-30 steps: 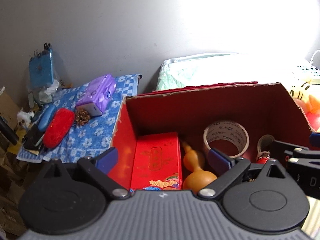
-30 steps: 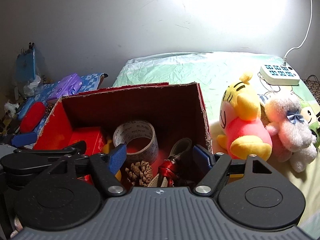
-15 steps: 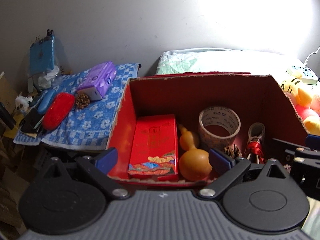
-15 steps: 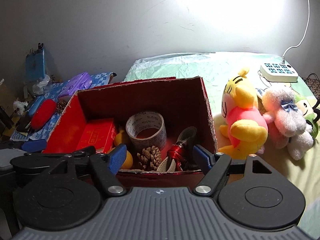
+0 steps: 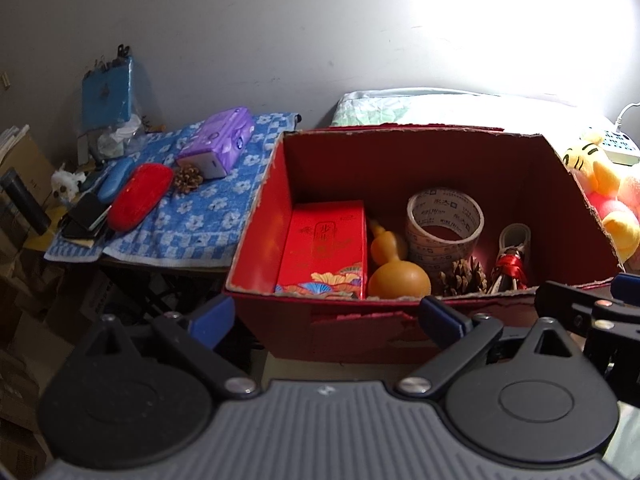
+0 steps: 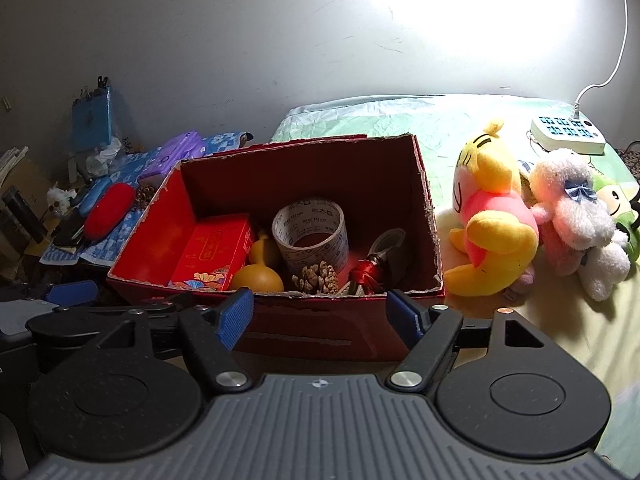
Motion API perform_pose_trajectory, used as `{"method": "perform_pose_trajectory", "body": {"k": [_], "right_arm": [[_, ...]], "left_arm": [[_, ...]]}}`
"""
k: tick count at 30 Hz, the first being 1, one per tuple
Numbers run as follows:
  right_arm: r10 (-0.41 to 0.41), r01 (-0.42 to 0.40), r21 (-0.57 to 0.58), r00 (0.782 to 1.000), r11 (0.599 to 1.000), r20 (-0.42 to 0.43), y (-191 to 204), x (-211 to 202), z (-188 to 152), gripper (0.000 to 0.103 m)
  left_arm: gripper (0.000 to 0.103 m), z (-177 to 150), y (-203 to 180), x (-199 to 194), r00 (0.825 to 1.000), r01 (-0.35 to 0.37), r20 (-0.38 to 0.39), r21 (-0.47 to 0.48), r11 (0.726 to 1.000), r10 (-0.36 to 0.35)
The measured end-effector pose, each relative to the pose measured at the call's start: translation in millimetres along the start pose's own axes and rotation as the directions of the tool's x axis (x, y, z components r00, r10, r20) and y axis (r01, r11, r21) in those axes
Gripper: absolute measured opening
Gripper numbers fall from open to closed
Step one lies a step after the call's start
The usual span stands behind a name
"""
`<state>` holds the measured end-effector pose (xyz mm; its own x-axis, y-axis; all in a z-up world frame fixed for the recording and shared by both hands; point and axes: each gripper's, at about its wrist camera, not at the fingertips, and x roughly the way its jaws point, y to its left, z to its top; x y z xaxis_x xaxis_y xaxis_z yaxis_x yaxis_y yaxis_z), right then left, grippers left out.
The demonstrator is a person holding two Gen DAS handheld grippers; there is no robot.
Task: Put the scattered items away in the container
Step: 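Withdraw the open right gripper up and back from the box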
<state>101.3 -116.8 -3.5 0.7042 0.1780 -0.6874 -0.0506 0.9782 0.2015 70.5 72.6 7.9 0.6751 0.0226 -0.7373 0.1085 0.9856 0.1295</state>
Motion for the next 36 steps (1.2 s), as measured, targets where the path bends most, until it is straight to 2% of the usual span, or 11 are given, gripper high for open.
{"method": "perform_pose_trajectory", "body": {"k": [9, 14, 29, 36], "right_arm": [[-0.001, 0.001, 0.001, 0.998, 1.000, -0.061, -17.9, -8.9, -15.3, 0.076], [0.004, -0.005, -0.010, 0.996, 1.000, -0.089, -23.4, -12.2, -20.0, 0.076], [-0.012, 0.010, -0.013, 0.983, 1.000, -0.183, -36.7, -1.7, -33.2, 0.076], [-0.038, 0.041, 0.010, 0.978, 0.999, -0.204, -39.4, 2.6, -37.0, 0.076]], "left_arm": [[0.099, -22.5, -18.7, -4.6, 0.998, -0.007, -0.066, -0.008, 1.000, 0.007], [0.099, -33.1, -26.7, -3.4, 0.993, 0.010, -0.114, -0.025, 1.000, -0.012], [0.099, -58.1, -44.6, 3.2, 0.981, -0.040, -0.192, -0.034, 0.999, 0.033], [0.099, -64.2, -54.2, 7.4, 0.978, 0.015, -0.206, -0.007, 1.000, -0.016]]}}
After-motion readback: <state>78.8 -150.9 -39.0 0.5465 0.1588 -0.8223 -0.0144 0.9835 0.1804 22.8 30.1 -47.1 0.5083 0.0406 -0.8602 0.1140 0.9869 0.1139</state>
